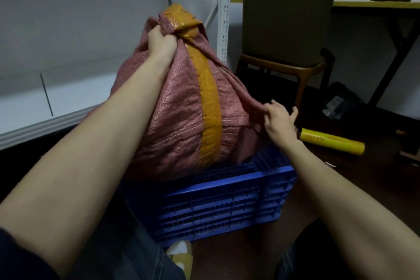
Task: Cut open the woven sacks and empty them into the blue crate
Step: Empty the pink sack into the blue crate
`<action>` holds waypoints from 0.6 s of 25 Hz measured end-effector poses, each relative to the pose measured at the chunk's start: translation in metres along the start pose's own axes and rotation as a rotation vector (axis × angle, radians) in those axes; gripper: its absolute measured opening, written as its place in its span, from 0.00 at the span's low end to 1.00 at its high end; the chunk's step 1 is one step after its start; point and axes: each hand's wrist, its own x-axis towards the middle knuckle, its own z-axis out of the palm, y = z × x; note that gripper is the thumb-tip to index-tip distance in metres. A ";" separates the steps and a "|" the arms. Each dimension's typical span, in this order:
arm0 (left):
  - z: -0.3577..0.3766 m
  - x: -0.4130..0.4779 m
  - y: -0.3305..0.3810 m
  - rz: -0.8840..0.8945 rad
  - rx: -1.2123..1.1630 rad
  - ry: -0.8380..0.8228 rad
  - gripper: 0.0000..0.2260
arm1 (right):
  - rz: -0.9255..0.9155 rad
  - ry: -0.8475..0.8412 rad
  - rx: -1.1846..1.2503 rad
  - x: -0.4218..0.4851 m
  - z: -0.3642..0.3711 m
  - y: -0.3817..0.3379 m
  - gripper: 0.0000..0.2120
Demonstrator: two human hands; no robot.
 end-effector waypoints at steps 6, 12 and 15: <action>-0.048 0.011 0.012 -0.144 0.136 -0.017 0.15 | 0.078 0.365 0.162 0.051 -0.088 -0.047 0.15; -0.046 -0.033 -0.016 -0.254 0.146 -0.192 0.20 | 0.138 0.379 0.258 0.057 -0.112 -0.062 0.13; -0.038 -0.056 -0.035 -0.183 0.453 -0.234 0.20 | 0.196 0.375 0.293 0.046 -0.111 -0.055 0.13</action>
